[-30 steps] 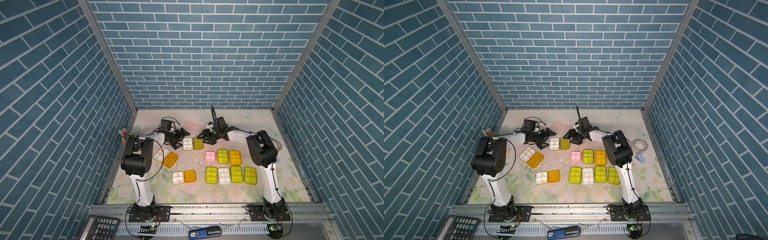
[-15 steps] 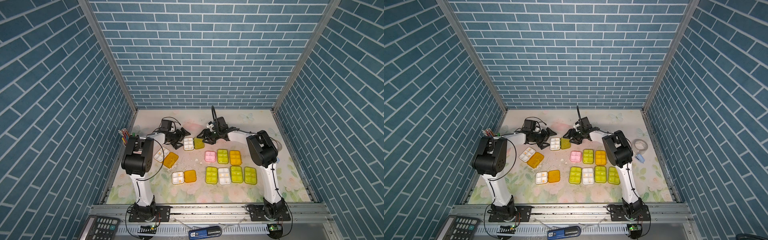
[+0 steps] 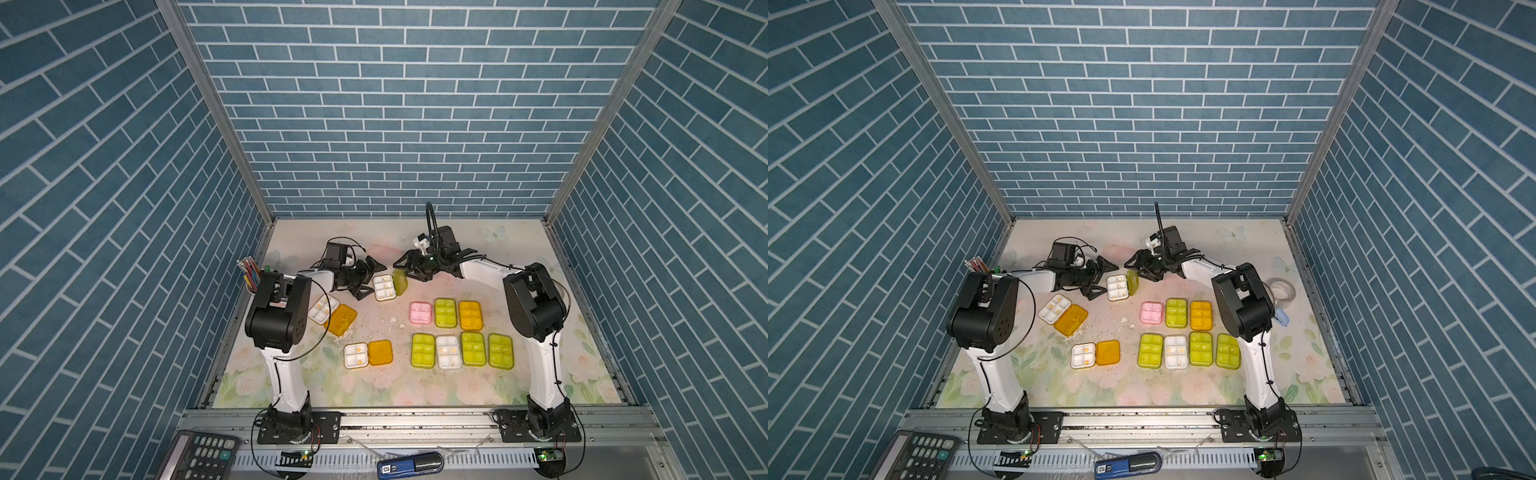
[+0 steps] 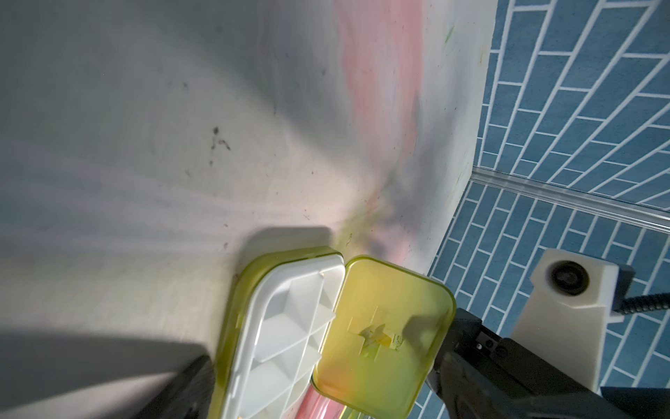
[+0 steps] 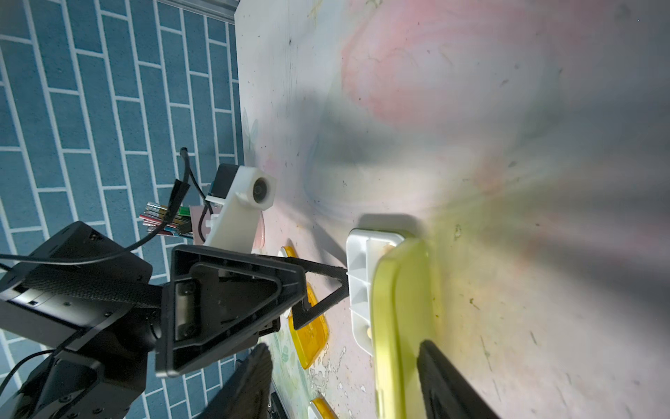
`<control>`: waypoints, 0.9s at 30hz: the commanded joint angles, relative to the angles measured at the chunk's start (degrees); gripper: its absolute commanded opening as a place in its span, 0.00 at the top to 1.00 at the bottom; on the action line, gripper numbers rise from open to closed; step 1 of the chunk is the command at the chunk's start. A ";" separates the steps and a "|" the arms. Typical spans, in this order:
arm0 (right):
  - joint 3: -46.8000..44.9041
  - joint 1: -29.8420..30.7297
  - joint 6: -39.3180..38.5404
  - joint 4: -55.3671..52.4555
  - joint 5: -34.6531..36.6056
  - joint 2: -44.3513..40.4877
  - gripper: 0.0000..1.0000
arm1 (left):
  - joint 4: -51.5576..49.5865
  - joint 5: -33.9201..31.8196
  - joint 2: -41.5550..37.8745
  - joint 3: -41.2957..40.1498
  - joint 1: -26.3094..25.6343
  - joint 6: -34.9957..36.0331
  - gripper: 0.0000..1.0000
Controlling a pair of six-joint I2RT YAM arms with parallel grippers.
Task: Close pillboxes
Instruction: Close the lid on the pillbox.
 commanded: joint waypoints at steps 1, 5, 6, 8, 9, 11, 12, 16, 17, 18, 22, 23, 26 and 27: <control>2.08 1.26 0.06 -1.33 -0.09 -0.27 0.35 | 4.93 2.07 1.15 -1.46 0.14 -4.00 0.02; 3.37 1.81 0.28 -1.51 -0.02 0.62 0.35 | 4.82 1.54 -0.64 -1.73 2.13 -3.87 0.02; 3.53 1.91 0.33 -1.50 0.00 0.71 0.35 | 4.56 1.41 -1.31 -1.81 2.72 -3.71 0.02; 4.04 2.22 0.49 -1.61 0.17 1.08 0.35 | 3.89 0.92 -2.87 -1.90 4.21 -3.33 0.02; 4.39 2.48 0.59 -1.60 0.09 1.35 0.35 | 3.76 0.62 -3.63 -2.03 4.93 -3.13 0.02; 5.48 2.88 0.52 -2.10 -0.10 2.27 0.35 | 3.21 0.00 -5.31 -2.24 6.59 -2.68 0.02; 6.02 3.02 0.55 -2.33 -0.13 2.29 0.35 | 2.95 -0.05 -5.88 -2.17 7.14 -2.49 0.02; 10.37 3.43 0.64 -4.25 -0.81 6.98 0.35 | 2.12 0.05 -7.76 -1.64 8.32 -2.46 0.02; 11.34 3.62 0.43 -5.08 -0.78 7.64 0.35 | 2.19 0.21 -7.98 -1.64 8.44 -2.46 0.02; 12.11 3.64 0.28 -5.54 -0.83 7.95 0.35 | 2.27 0.31 -8.07 -1.64 8.55 -2.47 0.02; 12.72 3.77 -0.23 -6.28 0.17 8.00 0.35 | 2.76 0.55 -8.26 -1.64 8.63 -2.45 0.02; 12.78 3.76 -0.73 -6.90 0.64 7.92 0.35 | 2.95 0.57 -8.34 -1.72 8.59 -2.45 0.02; 12.94 4.05 -4.23 -11.54 5.04 7.04 0.35 | 3.22 0.61 -8.89 -1.90 8.63 -2.46 0.02; 13.33 4.22 -5.90 -14.02 7.34 6.86 0.35 | 3.31 0.55 -9.03 -1.97 8.60 -2.47 0.02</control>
